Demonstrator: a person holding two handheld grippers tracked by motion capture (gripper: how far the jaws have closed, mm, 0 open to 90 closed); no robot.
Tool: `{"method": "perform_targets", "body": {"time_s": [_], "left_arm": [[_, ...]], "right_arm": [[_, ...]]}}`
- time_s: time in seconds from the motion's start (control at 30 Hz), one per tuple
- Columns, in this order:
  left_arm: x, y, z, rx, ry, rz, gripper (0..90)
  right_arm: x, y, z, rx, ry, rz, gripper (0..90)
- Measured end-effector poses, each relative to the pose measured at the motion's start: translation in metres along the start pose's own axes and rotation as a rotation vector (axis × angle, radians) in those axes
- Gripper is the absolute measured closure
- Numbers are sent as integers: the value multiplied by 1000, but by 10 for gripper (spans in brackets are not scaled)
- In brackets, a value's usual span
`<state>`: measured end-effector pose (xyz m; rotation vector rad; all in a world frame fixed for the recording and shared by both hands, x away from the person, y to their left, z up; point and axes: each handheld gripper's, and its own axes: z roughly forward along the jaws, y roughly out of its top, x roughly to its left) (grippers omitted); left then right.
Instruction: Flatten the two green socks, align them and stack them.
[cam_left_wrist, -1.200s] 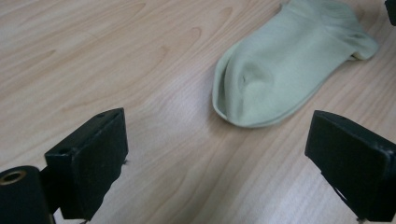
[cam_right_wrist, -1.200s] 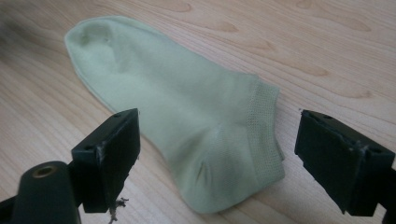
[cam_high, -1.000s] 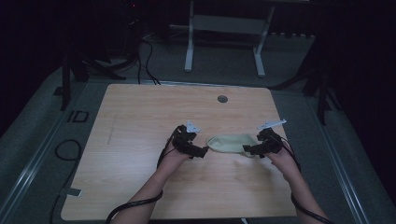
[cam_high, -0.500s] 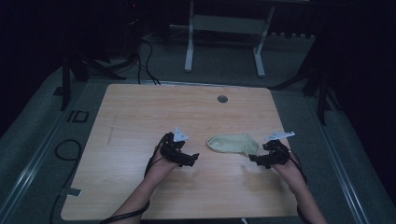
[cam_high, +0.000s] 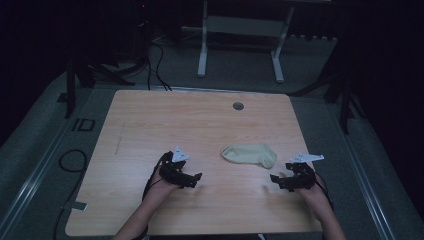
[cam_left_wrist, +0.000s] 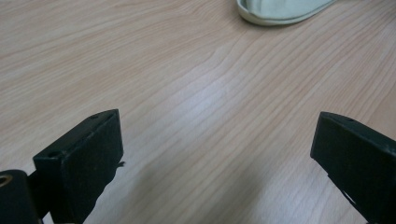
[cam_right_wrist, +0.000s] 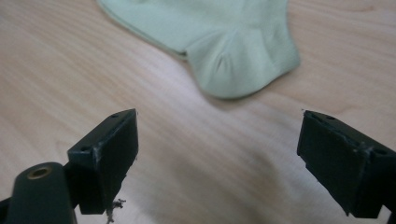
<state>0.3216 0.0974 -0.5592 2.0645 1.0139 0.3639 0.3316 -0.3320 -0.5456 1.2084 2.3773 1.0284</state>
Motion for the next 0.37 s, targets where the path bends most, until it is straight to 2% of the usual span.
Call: {"method": "perform_targets", "body": {"time_s": [0.07,0.13,0.37], "left_arm": [[1,-3,-2,-14,-3,-10,23],[2,-5,-3,-19,-17,-17,23],[2,-8,-2,-20,-22,-20,23]], "right_arm": [[0,-2,0,-5,4,2,124],[1,-7,-1,-19,-28,0,124],[1,-10,-2,-45,-30,12,131]]}}
